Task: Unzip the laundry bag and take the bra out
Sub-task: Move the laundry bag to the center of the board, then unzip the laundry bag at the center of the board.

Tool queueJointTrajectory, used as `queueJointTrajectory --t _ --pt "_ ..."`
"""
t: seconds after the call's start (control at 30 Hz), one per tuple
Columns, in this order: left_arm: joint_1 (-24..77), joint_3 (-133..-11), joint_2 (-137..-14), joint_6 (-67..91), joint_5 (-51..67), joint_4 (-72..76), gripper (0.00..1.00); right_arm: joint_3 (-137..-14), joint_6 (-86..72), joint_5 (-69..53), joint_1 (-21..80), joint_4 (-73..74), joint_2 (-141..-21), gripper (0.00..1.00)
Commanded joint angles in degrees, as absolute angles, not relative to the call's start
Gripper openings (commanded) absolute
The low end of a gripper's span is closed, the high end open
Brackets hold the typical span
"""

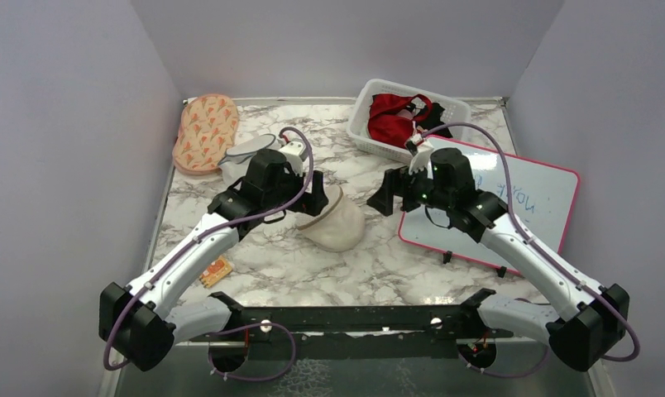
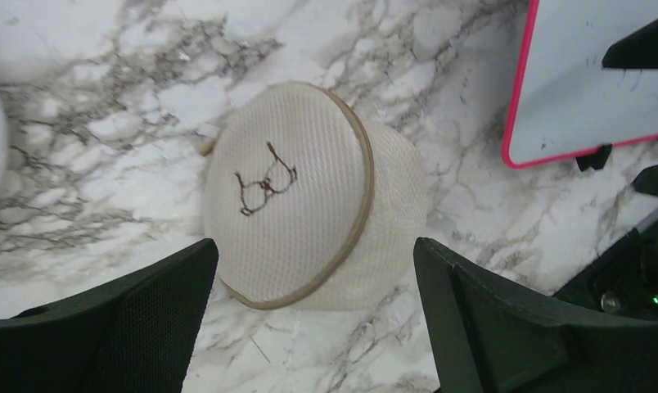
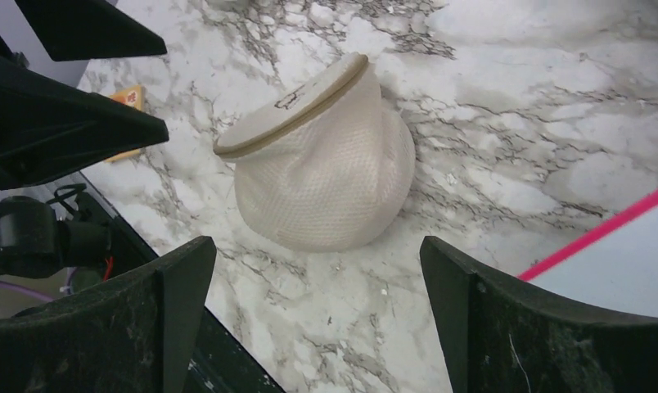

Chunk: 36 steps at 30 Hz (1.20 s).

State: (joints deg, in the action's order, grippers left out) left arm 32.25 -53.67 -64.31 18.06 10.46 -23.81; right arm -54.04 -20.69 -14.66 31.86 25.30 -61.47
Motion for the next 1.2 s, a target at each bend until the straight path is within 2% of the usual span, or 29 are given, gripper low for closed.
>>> queueJointTrajectory --t 0.0,0.13,0.27,0.4,0.53,0.63,0.73,0.87,0.97,1.07,1.17 --pt "31.53 -57.32 -64.51 16.04 0.57 -19.47 0.84 -53.02 -22.3 -16.49 35.71 18.11 -66.86 0.93" --pt "31.38 -58.99 -62.29 13.75 -2.75 -13.22 0.87 -52.91 -23.67 -9.65 44.9 15.53 -73.13 0.93" --pt "30.89 -64.09 -63.41 11.55 -5.16 -12.01 0.9 -56.01 -24.85 -8.29 50.89 15.0 -80.07 0.93" --pt "28.65 -57.78 -60.16 12.21 0.12 -4.81 0.9 -56.73 -27.92 -10.34 53.65 12.59 -85.22 0.92" --pt "25.62 -51.82 -56.92 13.87 1.96 -0.8 0.95 -51.84 -32.04 -11.88 53.7 6.68 -85.57 0.9" --pt "24.61 -51.29 -57.2 13.9 3.05 -1.0 0.95 -49.58 -30.97 -4.32 53.27 4.85 -84.51 0.93" --pt "24.53 -51.04 -58.52 13.77 4.62 -1.62 0.98 -53.71 -28.88 0.88 49.96 9.41 -86.91 1.0" --pt "24.45 -52.24 -61.67 12.3 4.25 -4.88 0.99 -59.46 -27.15 5.5 42.77 12.8 -89.56 1.0" --pt "24.35 -52.48 -63.01 12.22 3.64 -5.46 0.99 -63.13 -23.11 9.05 41.58 13.9 -89.79 1.0" --pt "24.37 -52.26 -63.4 12.3 3.49 -5.28 0.99 -66.75 -22.39 9.43 41.57 18.53 -89.83 1.0" --pt "24.36 -52.37 -63.94 12.43 2.66 -5.62 0.99 -65.86 -22.23 4.08 41.79 19.48 -86.55 1.0"
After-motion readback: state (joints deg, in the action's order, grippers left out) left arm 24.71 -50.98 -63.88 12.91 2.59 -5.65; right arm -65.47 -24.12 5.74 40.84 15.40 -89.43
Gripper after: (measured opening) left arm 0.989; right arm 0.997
